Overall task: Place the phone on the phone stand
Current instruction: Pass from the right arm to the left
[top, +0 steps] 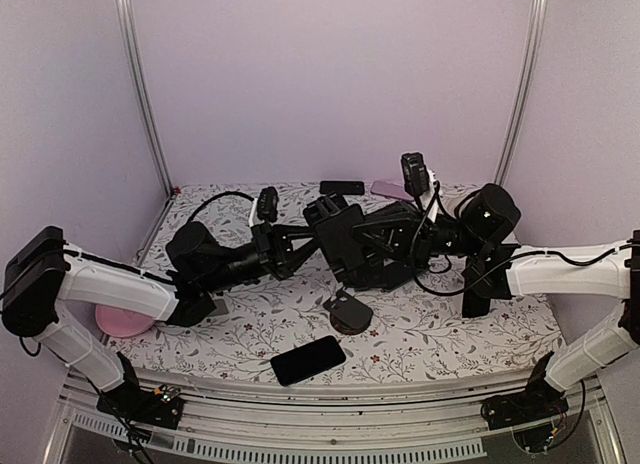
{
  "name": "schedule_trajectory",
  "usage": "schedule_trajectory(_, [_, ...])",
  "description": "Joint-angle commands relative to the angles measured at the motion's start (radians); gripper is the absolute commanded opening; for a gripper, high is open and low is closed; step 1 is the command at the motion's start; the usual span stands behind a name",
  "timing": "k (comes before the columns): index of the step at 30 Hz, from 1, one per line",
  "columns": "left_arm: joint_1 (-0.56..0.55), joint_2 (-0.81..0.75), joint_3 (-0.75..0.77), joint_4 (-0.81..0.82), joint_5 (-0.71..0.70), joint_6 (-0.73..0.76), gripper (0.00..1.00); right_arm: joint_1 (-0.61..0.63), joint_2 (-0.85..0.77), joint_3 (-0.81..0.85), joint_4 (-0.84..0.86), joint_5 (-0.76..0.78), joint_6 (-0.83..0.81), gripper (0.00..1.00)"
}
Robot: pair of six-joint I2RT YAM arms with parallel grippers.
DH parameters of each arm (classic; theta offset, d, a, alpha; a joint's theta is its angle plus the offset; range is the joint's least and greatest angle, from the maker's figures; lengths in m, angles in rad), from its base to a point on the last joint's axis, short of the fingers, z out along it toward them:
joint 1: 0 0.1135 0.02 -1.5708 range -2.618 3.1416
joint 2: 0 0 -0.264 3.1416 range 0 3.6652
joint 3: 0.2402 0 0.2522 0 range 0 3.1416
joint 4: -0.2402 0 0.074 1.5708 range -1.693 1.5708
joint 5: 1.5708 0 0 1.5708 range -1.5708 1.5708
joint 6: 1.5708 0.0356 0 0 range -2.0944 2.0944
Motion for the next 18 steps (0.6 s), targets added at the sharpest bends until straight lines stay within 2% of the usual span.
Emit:
schedule_trajectory(1, [-0.022, -0.007, 0.0, 0.051, 0.002, 0.018, 0.0, 0.011, -0.033, -0.018, -0.071, 0.091, -0.053, 0.25])
schedule_trajectory(4, [-0.022, -0.044, -0.019, -0.001, -0.032, 0.048, 0.0, 0.01, -0.064, -0.025, -0.171, 0.17, -0.102, 0.54])
schedule_trajectory(8, [-0.022, -0.121, -0.031, -0.137, -0.102, 0.114, 0.0, 0.01, -0.116, -0.032, -0.326, 0.314, -0.16, 0.78])
schedule_trajectory(12, [-0.022, -0.206, -0.013, -0.369, -0.213, 0.202, 0.0, 0.021, -0.189, -0.047, -0.456, 0.491, -0.201, 0.99])
schedule_trajectory(18, [-0.038, -0.272, 0.05, -0.658, -0.371, 0.303, 0.0, 0.112, -0.263, -0.035, -0.613, 0.8, -0.254, 0.99])
